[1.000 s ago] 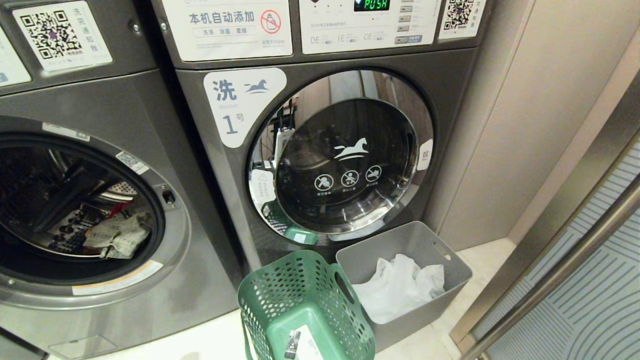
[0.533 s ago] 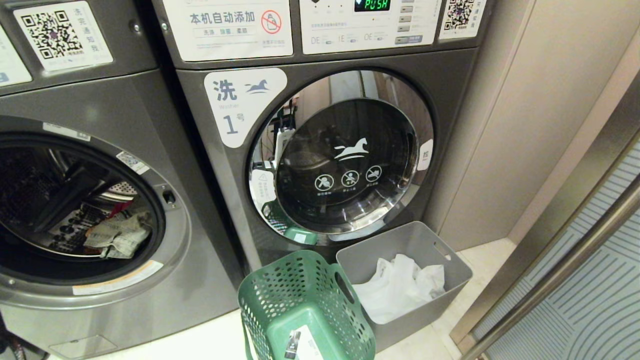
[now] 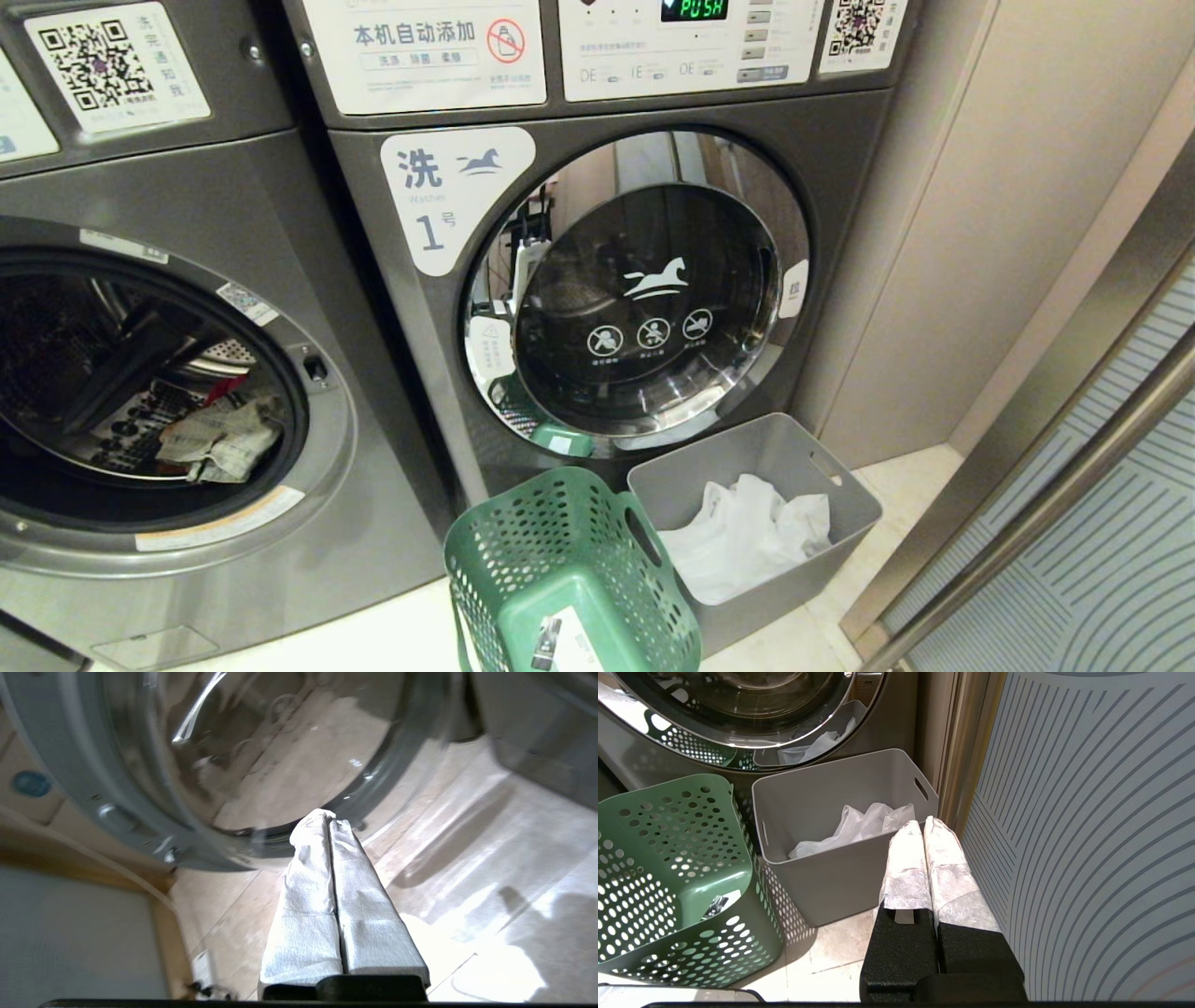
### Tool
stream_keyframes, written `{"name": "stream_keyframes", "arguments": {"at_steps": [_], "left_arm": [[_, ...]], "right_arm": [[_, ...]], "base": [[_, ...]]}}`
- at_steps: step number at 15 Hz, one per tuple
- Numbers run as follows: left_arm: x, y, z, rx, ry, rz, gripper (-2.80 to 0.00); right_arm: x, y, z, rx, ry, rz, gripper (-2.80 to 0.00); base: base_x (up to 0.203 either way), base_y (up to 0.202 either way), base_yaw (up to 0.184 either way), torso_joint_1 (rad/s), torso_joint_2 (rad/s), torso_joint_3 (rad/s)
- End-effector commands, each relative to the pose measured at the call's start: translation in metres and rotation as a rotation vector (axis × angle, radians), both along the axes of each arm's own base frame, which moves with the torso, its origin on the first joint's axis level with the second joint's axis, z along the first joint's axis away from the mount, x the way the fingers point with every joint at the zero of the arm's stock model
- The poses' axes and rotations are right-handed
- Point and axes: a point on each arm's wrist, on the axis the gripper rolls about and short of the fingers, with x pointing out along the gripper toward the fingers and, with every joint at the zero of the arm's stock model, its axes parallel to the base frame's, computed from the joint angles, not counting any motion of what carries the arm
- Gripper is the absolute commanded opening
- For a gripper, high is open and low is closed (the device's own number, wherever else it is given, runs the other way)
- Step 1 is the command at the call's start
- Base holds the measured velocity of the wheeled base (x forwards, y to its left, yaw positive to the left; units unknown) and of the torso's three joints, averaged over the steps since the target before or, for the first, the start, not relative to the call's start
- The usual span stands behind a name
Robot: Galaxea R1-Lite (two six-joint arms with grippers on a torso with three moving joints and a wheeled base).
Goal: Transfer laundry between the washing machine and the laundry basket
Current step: Open the lid of the washing machine, then pick a cloth and place it into the basket
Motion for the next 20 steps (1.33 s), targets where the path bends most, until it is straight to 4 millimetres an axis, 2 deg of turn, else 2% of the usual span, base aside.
{"name": "stream_keyframes", "arguments": {"at_steps": [1,4,6,9,11,15,18,20], "left_arm": [[0.016,0.014,0.01,-0.031,0.041,0.078,-2.8],[0.033,0.032,0.03,-0.019,-0.076,0.163,-2.8],[0.045,0.049,0.051,0.009,-0.146,0.217,-2.8],[0.065,0.087,0.077,0.021,-0.217,0.27,-2.8],[0.069,0.112,0.094,-0.011,-0.255,0.251,-2.8],[0.075,0.16,0.098,-0.093,-0.176,0.322,-2.8],[0.077,0.181,0.102,-0.093,-0.177,0.361,-2.8],[0.078,0.193,0.096,-0.105,-0.161,0.383,-2.8]], "right_arm": [[0.0,0.0,0.0,-0.001,0.001,0.001,-2.8],[0.0,0.0,0.0,-0.001,0.001,0.001,-2.8],[0.0,0.0,0.0,-0.001,0.001,0.001,-2.8],[0.0,0.0,0.0,-0.001,0.001,0.001,-2.8],[0.0,0.0,0.0,-0.001,0.001,0.001,-2.8],[0.0,0.0,0.0,-0.001,0.001,0.001,-2.8],[0.0,0.0,0.0,-0.001,0.001,0.001,-2.8],[0.0,0.0,0.0,-0.001,0.001,0.001,-2.8]], "base": [[0.0,0.0,0.0,0.0,0.0,0.0],[0.0,0.0,0.0,0.0,0.0,0.0],[0.0,0.0,0.0,0.0,0.0,0.0],[0.0,0.0,0.0,0.0,0.0,0.0],[0.0,0.0,0.0,0.0,0.0,0.0],[0.0,0.0,0.0,0.0,0.0,0.0],[0.0,0.0,0.0,0.0,0.0,0.0],[0.0,0.0,0.0,0.0,0.0,0.0]]}}
